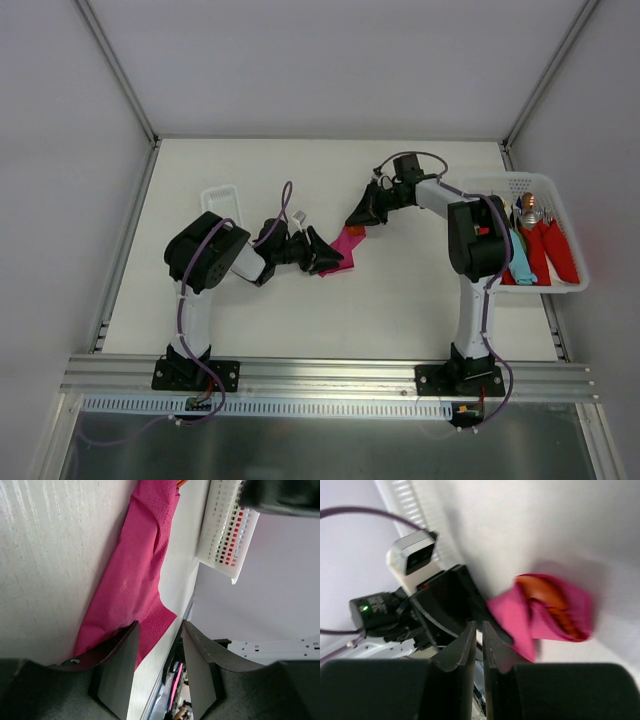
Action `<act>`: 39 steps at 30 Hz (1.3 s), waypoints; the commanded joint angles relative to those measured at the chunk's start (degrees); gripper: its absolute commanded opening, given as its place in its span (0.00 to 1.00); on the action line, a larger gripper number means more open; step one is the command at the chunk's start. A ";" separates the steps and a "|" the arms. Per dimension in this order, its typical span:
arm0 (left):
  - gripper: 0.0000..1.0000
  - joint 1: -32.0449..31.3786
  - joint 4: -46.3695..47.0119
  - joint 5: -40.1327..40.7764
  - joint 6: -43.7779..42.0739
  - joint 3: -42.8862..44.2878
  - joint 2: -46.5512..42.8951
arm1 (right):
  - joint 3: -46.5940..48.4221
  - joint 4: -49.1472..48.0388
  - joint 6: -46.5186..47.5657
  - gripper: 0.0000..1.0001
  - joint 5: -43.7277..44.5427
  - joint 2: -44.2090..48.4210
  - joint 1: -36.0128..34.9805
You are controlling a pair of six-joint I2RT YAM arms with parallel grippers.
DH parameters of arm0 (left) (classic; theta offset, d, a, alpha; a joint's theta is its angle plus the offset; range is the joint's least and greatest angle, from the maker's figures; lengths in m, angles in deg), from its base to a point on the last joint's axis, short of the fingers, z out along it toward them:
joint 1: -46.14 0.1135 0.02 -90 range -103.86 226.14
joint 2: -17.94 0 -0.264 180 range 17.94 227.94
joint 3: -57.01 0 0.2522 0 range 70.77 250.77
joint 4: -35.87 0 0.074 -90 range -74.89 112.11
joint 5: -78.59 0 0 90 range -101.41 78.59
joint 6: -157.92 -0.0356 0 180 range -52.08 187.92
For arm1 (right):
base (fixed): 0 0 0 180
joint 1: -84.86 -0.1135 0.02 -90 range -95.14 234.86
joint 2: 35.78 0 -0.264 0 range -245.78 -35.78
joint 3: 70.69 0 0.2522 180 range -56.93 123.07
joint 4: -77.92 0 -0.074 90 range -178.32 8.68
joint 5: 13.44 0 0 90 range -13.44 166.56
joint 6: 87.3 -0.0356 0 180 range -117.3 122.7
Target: Place the utensils on the paper napkin and roll it up
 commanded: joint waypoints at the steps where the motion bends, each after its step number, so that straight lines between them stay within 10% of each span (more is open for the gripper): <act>1: 0.44 0.97 -14.74 6.95 -4.90 -2.39 2.55 | -2.03 -5.98 -4.13 0.13 -4.80 5.42 -3.38; 30: 0.45 2.29 -22.83 5.29 -16.77 0.07 -21.26 | -0.37 8.25 6.24 0.11 6.88 -5.65 -6.46; 39: 0.37 3.26 -17.48 2.74 -13.00 0.16 -13.56 | 2.26 11.58 8.88 0.11 7.32 -6.53 -6.81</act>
